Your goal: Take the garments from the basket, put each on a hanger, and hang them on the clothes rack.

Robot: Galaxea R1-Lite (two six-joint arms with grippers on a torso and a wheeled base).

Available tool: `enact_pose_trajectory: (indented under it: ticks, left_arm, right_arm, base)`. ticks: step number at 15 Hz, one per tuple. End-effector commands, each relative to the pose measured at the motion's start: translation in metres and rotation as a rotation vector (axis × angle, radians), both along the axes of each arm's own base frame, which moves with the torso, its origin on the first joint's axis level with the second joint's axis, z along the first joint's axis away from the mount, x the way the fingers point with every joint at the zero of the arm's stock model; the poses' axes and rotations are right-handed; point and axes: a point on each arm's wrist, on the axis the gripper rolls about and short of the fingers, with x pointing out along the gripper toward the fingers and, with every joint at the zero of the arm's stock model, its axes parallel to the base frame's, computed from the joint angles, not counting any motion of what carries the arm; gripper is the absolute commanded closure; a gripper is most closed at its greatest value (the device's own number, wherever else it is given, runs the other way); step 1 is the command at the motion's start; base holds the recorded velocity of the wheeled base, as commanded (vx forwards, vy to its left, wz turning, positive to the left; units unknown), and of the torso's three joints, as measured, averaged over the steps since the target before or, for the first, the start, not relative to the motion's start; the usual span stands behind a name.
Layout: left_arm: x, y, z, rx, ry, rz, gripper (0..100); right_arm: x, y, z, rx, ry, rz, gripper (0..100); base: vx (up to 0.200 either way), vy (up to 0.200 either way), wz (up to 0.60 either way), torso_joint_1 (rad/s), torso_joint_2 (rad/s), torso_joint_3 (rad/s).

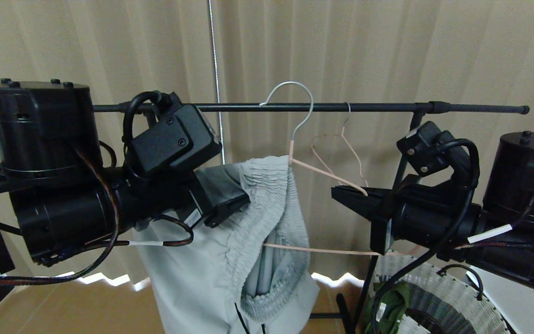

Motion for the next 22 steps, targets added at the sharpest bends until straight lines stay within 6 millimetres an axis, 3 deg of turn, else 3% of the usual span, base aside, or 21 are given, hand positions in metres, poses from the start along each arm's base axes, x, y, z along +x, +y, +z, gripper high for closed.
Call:
enact_pose_trajectory:
  ticks: [1,13,14,22]
  left_arm:
    - [0.0,0.0,0.0,0.002,0.0,0.0,100]
    - [-0.004,0.002,-0.004,0.01,0.007,0.003,100]
    - [-0.003,0.003,-0.005,0.012,0.009,0.007,100]
    - [0.007,0.02,-0.008,-0.031,0.043,0.344,100]
  right_arm:
    - [-0.001,0.0,0.001,0.002,-0.002,0.002,100]
    - [-0.002,-0.002,0.002,0.003,-0.005,0.003,100]
    - [-0.002,-0.002,0.001,0.001,-0.005,0.003,0]
    - [-0.01,-0.018,-0.005,-0.017,0.002,-0.035,0]
  base:
    - [0.0,0.0,0.0,0.0,0.0,0.0]
    - [0.0,0.0,0.0,0.0,0.0,0.0]
    - [0.0,0.0,0.0,0.0,0.0,0.0]
    - [0.0,0.0,0.0,0.0,0.0,0.0]
